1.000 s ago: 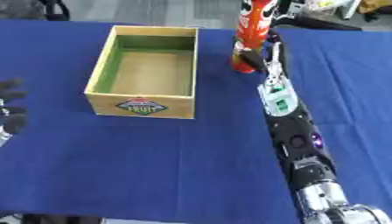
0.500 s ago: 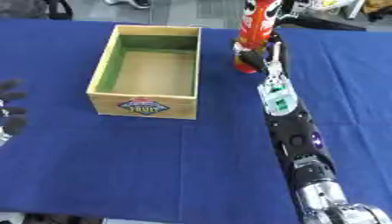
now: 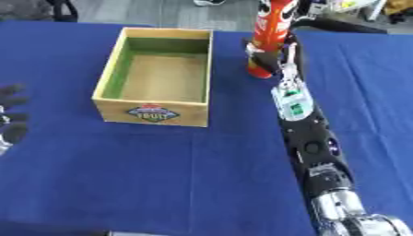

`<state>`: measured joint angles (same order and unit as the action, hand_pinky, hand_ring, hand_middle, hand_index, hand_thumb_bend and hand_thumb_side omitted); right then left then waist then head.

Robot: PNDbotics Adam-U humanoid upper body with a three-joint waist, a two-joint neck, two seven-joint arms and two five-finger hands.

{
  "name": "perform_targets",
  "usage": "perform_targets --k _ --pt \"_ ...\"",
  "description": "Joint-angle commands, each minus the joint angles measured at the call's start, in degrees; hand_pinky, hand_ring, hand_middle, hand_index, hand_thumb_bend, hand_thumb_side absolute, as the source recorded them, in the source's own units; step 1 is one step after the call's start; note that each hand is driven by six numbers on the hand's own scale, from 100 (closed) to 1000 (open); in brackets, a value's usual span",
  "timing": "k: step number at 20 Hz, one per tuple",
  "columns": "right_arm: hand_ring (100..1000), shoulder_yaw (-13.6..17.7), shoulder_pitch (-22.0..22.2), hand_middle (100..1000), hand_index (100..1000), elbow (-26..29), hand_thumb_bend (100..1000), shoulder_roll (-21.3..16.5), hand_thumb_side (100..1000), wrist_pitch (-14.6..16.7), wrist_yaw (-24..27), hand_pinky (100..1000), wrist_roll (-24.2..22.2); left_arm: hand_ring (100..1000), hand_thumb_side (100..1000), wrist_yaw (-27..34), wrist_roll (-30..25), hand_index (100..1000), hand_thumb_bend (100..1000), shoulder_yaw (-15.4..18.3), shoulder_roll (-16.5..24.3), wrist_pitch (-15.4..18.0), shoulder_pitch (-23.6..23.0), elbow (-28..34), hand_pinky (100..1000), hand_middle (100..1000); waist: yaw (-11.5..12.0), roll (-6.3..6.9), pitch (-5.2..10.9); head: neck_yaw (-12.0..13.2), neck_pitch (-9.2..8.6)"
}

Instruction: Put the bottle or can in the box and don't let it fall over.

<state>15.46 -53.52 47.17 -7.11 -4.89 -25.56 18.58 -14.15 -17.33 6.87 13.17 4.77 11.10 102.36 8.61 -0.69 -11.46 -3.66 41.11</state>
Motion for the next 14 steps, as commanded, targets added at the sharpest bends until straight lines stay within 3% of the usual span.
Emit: perform_targets --k 1,14 --pt "855 0.31 -1.66 852 932 0.68 632 -1.31 408 0.19 0.40 760 0.52 892 699 0.18 -0.12 931 703 -0.09 0.61 0.04 0.68 1.01 771 917 0.17 0.17 0.69 -0.16 -0.70" --pt "844 1.05 -2.17 836 922 1.25 639 -1.18 401 0.39 1.31 751 2.50 890 698 0.15 -0.19 930 705 -0.11 0.59 0.04 0.66 0.99 772 916 0.73 -0.02 0.63 -0.26 -0.70"
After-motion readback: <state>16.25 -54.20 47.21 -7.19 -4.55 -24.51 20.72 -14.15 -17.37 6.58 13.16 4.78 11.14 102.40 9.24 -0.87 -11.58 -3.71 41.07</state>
